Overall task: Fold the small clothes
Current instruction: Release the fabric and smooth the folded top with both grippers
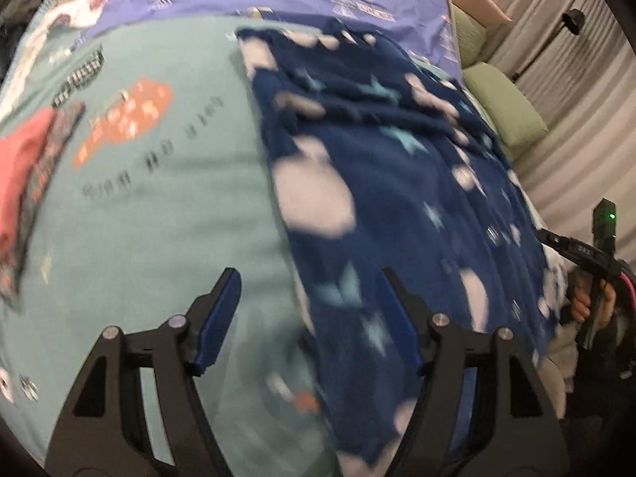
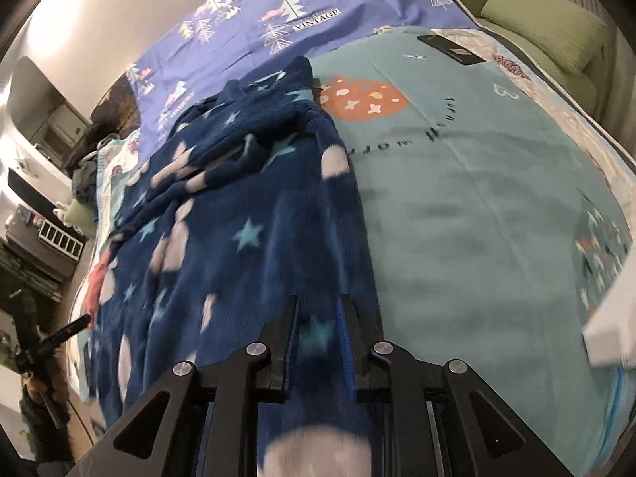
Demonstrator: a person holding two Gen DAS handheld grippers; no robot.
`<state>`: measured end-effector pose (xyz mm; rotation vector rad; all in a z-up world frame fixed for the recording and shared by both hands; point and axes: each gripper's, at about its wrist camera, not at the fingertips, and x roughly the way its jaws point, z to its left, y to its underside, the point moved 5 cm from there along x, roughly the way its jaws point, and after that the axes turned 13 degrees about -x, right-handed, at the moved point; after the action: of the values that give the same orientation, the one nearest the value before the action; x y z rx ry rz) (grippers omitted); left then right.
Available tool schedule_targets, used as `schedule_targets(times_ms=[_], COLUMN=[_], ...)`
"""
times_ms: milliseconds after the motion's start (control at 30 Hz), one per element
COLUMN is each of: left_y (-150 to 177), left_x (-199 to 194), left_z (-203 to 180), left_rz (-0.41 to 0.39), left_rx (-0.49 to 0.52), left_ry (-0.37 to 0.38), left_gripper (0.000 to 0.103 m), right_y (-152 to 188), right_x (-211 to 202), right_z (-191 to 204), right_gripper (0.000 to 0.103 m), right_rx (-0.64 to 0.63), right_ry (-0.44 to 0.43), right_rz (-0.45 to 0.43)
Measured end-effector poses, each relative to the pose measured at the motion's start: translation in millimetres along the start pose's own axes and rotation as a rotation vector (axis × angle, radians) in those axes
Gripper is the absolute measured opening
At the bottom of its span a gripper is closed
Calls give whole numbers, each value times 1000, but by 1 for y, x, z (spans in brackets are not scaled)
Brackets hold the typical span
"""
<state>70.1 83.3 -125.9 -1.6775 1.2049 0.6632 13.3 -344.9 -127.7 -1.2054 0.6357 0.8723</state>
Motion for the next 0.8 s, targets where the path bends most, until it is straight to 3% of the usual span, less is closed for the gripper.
schedule_targets(times_ms=[133, 300, 467, 633, 733, 800], left_y=[38, 72, 102, 123, 127, 130], left_x=[-1, -5, -15, -17, -18, -20], left_z=[-10, -8, -10, -17, -20, -22], left_rz=[53, 82, 105, 88, 83, 89], left_rx=[45, 51, 50, 83, 52, 38], left_ry=[-1, -7, 25, 27, 76, 103], left_gripper=[71, 71, 74, 75, 75, 63], right_y=[31, 87, 127, 143, 143, 142], right_x=[-18, -29, -44, -47, -44, -40], right_z=[3, 2, 1, 5, 9, 10], right_gripper=[46, 50, 56, 57, 59, 58], right_rx=[-39, -11, 21, 23, 42, 48], right_ry=[46, 15, -59, -105, -164, -176], right_rz=[10, 55, 34, 25, 24, 30])
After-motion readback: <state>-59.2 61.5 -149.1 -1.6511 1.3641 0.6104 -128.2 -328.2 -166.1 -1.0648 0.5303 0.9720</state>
